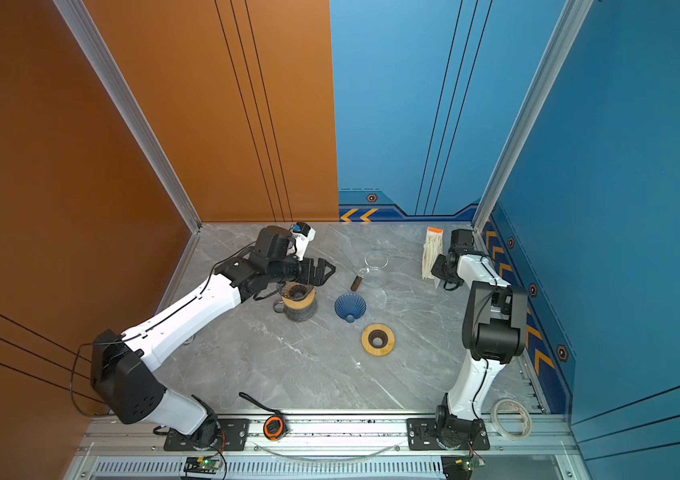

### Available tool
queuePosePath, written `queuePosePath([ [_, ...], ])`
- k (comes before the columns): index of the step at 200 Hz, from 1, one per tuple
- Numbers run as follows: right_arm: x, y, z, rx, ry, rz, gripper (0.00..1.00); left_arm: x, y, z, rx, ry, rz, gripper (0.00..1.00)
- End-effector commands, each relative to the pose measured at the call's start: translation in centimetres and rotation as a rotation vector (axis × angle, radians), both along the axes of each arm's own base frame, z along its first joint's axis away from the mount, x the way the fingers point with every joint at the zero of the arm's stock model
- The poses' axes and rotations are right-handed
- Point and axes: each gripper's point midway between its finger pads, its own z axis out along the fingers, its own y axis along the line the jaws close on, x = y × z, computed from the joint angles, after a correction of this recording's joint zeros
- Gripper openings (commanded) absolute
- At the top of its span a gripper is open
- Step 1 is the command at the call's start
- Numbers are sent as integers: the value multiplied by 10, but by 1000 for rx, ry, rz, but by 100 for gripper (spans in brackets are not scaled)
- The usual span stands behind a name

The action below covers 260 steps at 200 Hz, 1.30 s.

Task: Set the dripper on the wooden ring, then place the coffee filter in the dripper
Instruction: 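Pinch the edge of a white paper filter in the pack with the right gripper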

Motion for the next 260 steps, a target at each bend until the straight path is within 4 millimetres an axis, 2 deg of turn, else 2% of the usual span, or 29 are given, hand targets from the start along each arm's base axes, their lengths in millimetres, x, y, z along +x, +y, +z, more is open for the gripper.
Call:
queuePosePath([
  [1, 3, -5, 5, -40, -3, -12, 8, 4, 5, 14, 2, -26, 13, 98],
  [35, 0, -6, 5, -48, 0, -15, 0, 3, 7, 15, 3, -29, 17, 98],
  [63, 0, -7, 8, -53, -6, -13, 0, 3, 7, 15, 3, -28, 19, 98],
  [156, -9, -1, 36, -48, -46, 5, 0, 4, 7, 14, 3, -26, 16, 98],
  [260, -3, 0, 5, -26, 18, 7, 1, 5, 6, 10, 6, -16, 17, 98],
])
